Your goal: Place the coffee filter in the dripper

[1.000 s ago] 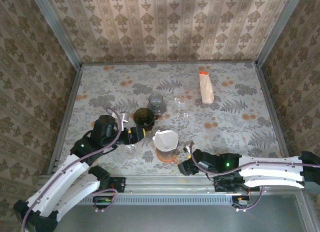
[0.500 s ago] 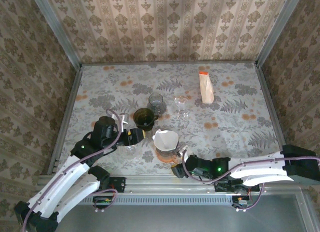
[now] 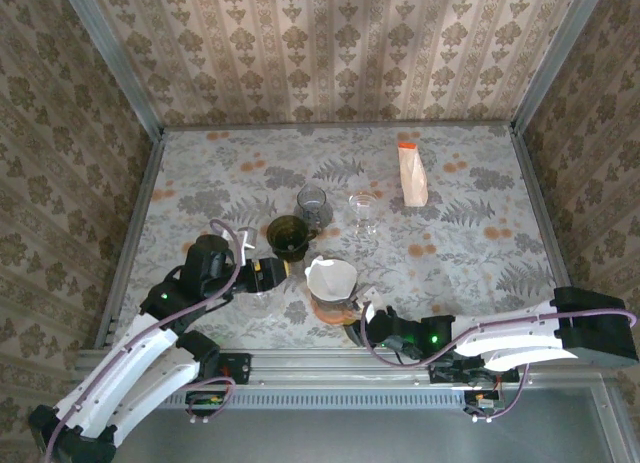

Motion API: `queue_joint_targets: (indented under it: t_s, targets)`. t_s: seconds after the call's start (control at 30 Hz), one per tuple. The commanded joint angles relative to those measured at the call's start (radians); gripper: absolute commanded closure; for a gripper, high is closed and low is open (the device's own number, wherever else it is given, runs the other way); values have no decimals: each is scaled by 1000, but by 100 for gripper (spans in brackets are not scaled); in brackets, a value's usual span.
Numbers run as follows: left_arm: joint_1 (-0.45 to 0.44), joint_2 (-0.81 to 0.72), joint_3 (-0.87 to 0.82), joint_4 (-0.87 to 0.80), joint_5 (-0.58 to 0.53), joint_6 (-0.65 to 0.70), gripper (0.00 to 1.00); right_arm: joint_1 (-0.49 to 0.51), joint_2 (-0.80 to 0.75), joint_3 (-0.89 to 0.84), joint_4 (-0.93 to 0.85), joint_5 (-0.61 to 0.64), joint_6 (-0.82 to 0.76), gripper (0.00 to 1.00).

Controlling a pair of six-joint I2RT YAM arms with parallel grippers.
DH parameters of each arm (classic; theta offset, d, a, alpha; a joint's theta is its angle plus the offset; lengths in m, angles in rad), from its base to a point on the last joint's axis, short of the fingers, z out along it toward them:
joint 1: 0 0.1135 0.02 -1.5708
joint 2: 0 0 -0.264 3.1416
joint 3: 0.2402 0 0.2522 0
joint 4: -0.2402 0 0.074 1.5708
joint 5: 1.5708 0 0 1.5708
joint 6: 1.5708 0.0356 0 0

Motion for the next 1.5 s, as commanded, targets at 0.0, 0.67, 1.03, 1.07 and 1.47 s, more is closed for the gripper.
queue_joint_targets:
  t_s: [0.0, 0.67, 1.03, 1.07, 1.47]
  targets:
    - [8, -9, -11, 3, 11, -13, 32, 13, -3, -15, 22, 49, -11, 56]
    - [8, -8, -33, 23, 7, -20, 32, 52, -32, 2, -95, 205, 51, 76]
    - [8, -6, -53, 43, 9, -31, 32, 69, -67, 3, -180, 327, 116, 80]
    - [8, -6, -54, 46, 10, -33, 32, 70, -67, 2, -184, 333, 118, 80]
    - [8, 8, -56, 61, 15, -32, 32, 93, -66, 11, -311, 518, 255, 81]
